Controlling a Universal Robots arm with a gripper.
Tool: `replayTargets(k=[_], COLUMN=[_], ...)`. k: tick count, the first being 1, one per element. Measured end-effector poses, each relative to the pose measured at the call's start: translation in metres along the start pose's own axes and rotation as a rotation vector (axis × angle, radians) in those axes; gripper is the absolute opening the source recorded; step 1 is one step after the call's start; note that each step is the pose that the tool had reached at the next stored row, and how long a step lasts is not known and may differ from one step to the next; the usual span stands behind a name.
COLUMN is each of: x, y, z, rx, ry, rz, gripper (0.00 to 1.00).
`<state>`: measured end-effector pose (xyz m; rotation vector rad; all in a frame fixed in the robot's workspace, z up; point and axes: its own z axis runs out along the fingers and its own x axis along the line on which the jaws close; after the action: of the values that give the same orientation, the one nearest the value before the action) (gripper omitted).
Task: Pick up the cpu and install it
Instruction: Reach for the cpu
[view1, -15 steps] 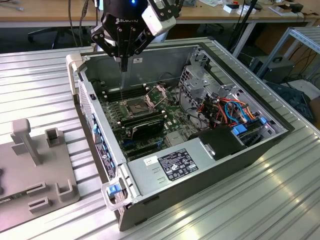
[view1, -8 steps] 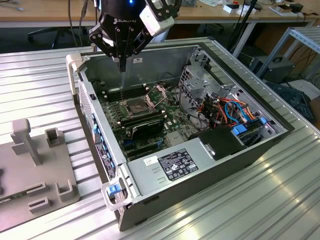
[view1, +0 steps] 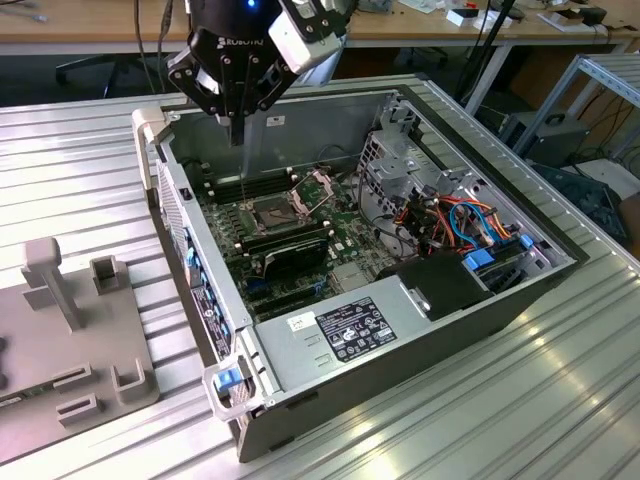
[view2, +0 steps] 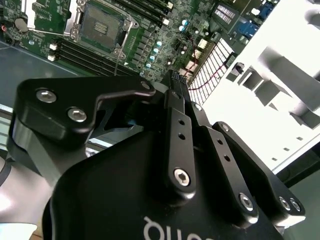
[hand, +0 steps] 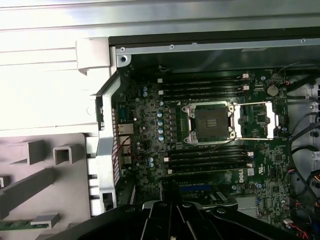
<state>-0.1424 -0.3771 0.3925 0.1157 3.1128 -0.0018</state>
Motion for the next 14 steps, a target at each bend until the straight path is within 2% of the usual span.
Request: replayTargets(k=[14], x=[0.0049], y=[-0.0004], z=[-0.0001], rx=[0.0001], ry=[0.0001], rz=[0.0], gripper=[0.11])
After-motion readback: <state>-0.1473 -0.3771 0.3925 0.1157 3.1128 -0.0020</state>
